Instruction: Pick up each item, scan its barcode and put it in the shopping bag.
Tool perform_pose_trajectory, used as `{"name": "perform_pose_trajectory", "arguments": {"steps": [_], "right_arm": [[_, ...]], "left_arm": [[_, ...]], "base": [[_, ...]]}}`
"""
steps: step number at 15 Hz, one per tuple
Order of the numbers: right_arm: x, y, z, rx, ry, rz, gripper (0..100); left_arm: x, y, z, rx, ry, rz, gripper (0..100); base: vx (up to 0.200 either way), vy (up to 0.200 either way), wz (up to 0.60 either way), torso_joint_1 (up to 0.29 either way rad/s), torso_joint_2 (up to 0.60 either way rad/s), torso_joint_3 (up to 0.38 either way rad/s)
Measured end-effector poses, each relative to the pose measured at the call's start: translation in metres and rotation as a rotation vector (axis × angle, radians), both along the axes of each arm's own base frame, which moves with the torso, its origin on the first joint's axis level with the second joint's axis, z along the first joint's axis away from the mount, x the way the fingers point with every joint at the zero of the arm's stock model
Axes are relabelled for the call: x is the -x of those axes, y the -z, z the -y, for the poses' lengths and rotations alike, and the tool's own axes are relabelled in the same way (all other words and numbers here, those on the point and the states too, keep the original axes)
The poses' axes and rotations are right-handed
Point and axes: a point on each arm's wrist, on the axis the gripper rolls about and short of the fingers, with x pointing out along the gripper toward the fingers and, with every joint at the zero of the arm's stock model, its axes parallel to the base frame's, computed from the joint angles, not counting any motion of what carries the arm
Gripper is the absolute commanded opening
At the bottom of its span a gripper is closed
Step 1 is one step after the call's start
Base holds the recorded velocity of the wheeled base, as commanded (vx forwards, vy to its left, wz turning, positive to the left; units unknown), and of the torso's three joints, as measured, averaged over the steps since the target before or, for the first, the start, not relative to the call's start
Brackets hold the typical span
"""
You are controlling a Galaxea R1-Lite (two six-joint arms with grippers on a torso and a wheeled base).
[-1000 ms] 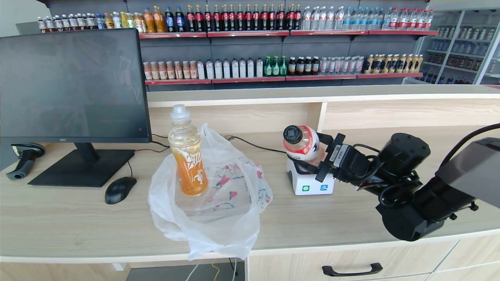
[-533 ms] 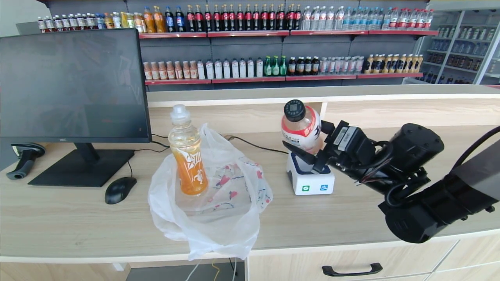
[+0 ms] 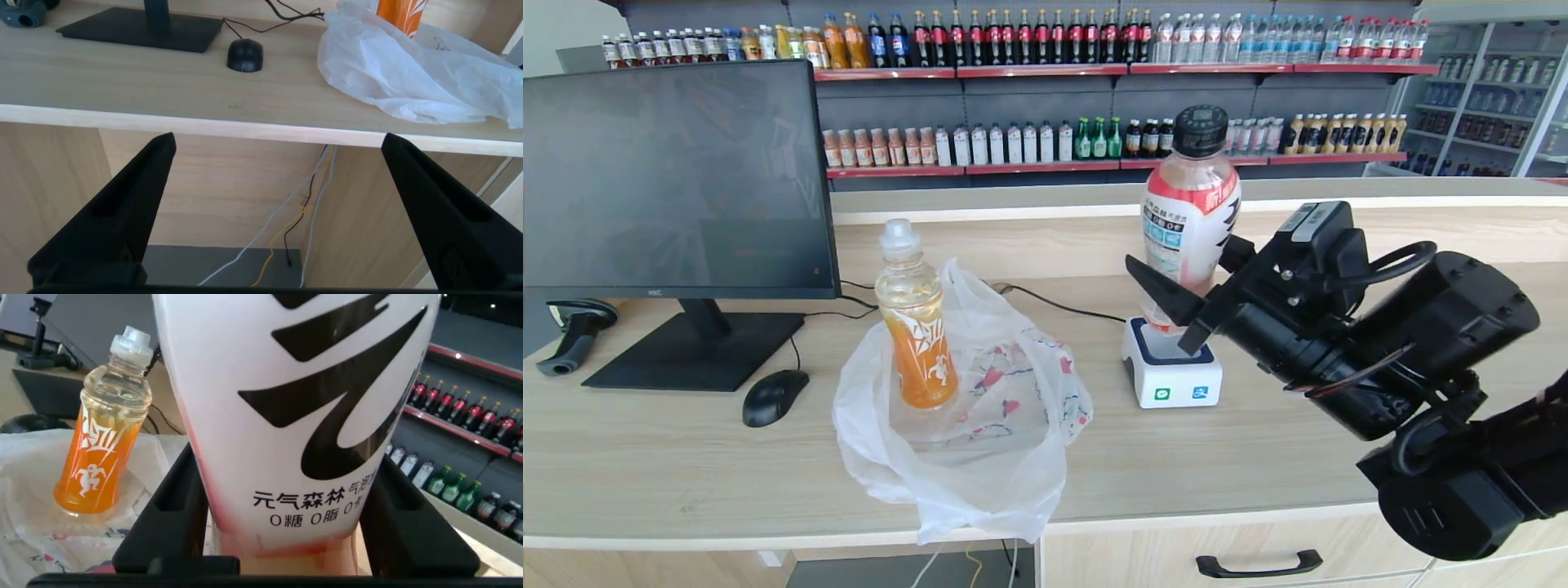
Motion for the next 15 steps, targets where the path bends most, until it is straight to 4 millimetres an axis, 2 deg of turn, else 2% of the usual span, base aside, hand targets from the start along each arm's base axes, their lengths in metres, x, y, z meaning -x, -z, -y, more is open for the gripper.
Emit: {"name": "perform_pose_trajectory", "arguments": {"steps": [2, 5, 7, 11, 15], "right_arm": [[0.016, 0.005, 0.011, -0.059, 0.026, -0.100, 0], [0.042, 0.023, 0.035, -0.075, 0.059, -0.246, 0], [0.052, 0.026, 0.048, -0.127, 0.086, -0.305, 0], [0.059, 0.019, 0.056, -0.260, 0.115, -0.357, 0], [0.057, 0.016, 0.061, -0.365, 0.263, -0.364, 0]], "left_arm": [[0.000, 0.000, 0.000, 0.000, 0.000, 0.000, 100], [0.000, 0.000, 0.000, 0.001, 0.000, 0.000, 100], [0.000, 0.000, 0.000, 0.000, 0.000, -0.001, 100], [0.000, 0.000, 0.000, 0.000, 0.000, -0.004, 100], [0.000, 0.000, 0.000, -0.001, 0.000, -0.004, 100]], "base": [[0.000, 0.000, 0.00, 0.000, 0.00, 0.000], [0.000, 0.000, 0.00, 0.000, 0.00, 0.000], [0.000, 0.000, 0.00, 0.000, 0.00, 0.000], [0.000, 0.000, 0.00, 0.000, 0.00, 0.000], [0.000, 0.000, 0.00, 0.000, 0.00, 0.000]]}}
